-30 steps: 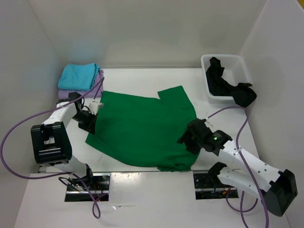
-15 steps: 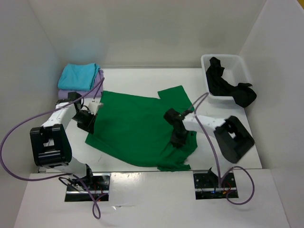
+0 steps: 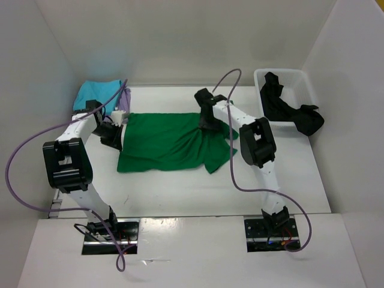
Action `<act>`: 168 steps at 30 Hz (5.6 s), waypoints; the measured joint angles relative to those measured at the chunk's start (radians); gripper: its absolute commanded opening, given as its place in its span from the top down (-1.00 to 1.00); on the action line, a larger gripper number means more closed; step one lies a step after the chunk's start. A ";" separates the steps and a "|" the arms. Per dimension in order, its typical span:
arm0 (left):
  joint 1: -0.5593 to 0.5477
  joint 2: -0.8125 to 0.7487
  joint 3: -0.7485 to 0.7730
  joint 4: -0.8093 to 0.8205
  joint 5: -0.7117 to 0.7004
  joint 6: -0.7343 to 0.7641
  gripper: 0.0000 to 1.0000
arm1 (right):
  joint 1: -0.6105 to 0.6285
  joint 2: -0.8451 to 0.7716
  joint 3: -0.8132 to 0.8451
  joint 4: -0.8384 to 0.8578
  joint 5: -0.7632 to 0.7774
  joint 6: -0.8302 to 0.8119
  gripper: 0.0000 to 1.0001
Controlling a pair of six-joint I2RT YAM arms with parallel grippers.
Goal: Fold and stack the t-shirts
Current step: Flatten out the tshirt
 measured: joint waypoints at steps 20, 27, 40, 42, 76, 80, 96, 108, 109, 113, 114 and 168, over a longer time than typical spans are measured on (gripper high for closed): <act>-0.001 -0.023 -0.060 0.023 0.053 -0.041 1.00 | -0.142 -0.539 -0.656 0.221 0.038 0.030 -0.42; -0.001 -0.047 -0.079 0.027 0.055 -0.039 1.00 | -0.137 -0.389 -0.647 0.263 -0.009 0.031 -0.38; -0.002 -0.065 -0.103 0.023 0.048 -0.038 1.00 | -0.137 -0.439 -0.721 0.289 -0.006 0.077 0.60; -0.002 -0.074 -0.103 0.021 0.041 -0.037 1.00 | -0.137 -0.463 -0.752 0.289 -0.011 0.090 0.71; 0.016 -0.428 0.219 0.162 0.181 -0.092 1.00 | -0.254 -1.191 -0.624 0.166 0.002 0.000 1.00; 0.016 -0.500 -0.017 0.072 0.119 -0.022 1.00 | -0.219 -1.367 -0.933 0.108 -0.084 0.111 1.00; 0.051 -0.451 -0.078 -0.116 -0.025 0.062 1.00 | -0.113 -1.377 -0.968 0.004 -0.186 0.273 1.00; 0.067 -0.007 1.071 0.096 0.060 -0.219 1.00 | -0.286 -0.319 0.764 -0.089 -0.059 -0.078 1.00; 0.069 -0.029 1.111 0.113 0.072 -0.234 1.00 | -0.284 -0.273 0.924 -0.111 -0.047 -0.089 1.00; 0.072 -0.085 1.212 0.175 0.141 -0.270 1.00 | -0.282 -0.317 1.125 -0.136 -0.011 -0.124 1.00; 0.071 -0.101 1.207 0.185 0.159 -0.275 1.00 | -0.282 -0.346 1.136 -0.140 -0.004 -0.130 1.00; 0.026 -0.150 0.196 -0.050 -0.082 0.053 1.00 | -0.270 -0.958 -0.545 -0.047 -0.165 0.119 1.00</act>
